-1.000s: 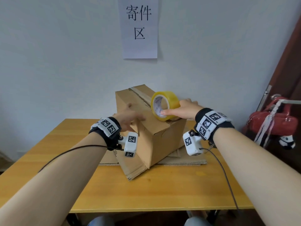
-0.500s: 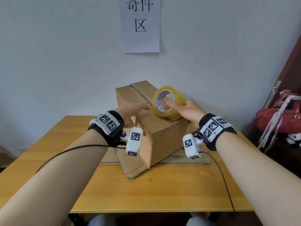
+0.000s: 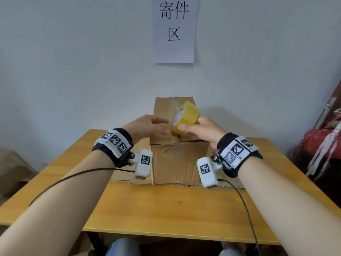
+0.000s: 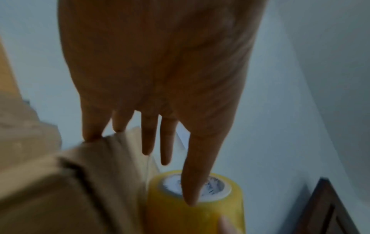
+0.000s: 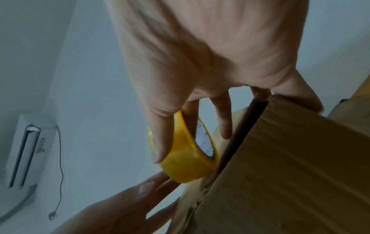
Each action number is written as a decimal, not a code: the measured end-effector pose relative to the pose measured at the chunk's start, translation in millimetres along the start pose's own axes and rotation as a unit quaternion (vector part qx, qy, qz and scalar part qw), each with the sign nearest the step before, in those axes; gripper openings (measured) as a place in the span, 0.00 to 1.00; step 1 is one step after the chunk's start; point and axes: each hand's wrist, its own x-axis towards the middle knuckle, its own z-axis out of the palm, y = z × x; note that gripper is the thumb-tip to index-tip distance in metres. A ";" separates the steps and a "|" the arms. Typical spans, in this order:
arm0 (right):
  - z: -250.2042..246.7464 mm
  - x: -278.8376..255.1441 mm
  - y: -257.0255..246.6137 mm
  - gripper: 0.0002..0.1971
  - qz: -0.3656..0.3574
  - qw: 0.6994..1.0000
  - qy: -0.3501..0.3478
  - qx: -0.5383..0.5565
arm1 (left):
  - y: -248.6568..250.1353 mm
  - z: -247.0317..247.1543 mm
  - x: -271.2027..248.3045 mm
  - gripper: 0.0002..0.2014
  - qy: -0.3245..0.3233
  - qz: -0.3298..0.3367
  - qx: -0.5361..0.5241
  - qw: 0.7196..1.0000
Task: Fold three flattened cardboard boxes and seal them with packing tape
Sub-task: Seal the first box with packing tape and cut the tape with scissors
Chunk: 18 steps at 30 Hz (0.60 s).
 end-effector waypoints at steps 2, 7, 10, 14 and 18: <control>3.8 -0.2 0.7 0.30 -0.004 0.999 0.036 -0.007 | -5.5 3.2 -3.4 0.28 -0.012 0.015 0.033 0.999; 6.5 -10.5 -1.7 0.13 -0.016 0.999 0.021 -0.040 | -8.7 17.9 -4.2 0.25 -0.003 0.042 0.182 0.982; 6.4 -11.2 0.2 0.14 -0.028 0.998 0.016 -0.050 | -12.0 23.0 -3.1 0.26 0.020 0.049 0.211 0.976; 2.1 -9.8 0.2 0.11 -0.045 0.999 0.006 0.015 | -14.9 28.0 1.8 0.27 0.072 0.050 0.181 0.979; 1.8 -5.8 -2.3 0.08 -0.056 0.998 0.019 0.034 | -15.6 34.8 3.9 0.44 0.105 0.052 0.156 0.981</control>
